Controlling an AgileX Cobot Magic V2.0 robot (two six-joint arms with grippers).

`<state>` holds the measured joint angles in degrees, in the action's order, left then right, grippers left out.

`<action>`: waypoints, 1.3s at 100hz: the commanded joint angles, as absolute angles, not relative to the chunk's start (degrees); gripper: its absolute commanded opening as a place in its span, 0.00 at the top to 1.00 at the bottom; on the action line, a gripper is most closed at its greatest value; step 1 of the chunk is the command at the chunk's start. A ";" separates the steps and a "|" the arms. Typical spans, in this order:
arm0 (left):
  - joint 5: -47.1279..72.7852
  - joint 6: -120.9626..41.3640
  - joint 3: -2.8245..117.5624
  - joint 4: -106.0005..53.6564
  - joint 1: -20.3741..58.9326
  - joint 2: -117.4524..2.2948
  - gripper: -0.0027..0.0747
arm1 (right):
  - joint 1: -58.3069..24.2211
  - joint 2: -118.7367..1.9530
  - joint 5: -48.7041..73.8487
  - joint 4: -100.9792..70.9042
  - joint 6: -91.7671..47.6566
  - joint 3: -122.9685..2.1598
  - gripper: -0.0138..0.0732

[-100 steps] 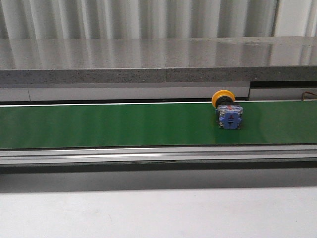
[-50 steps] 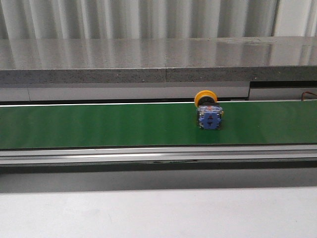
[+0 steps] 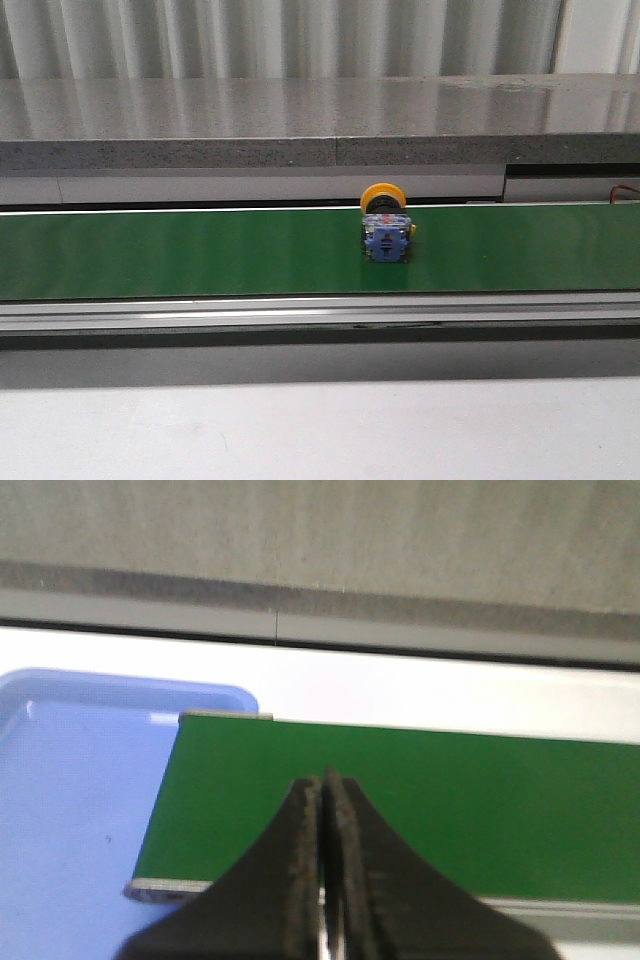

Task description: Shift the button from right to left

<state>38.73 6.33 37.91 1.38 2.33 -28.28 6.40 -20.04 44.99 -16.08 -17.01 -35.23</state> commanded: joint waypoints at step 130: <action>45.06 5.07 44.71 0.00 2.26 -41.36 0.11 | 6.62 -20.47 40.69 -16.38 -17.65 -36.45 0.92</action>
<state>46.83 4.66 41.89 1.20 2.33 -39.98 6.40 -20.04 44.99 -16.08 -17.01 -35.23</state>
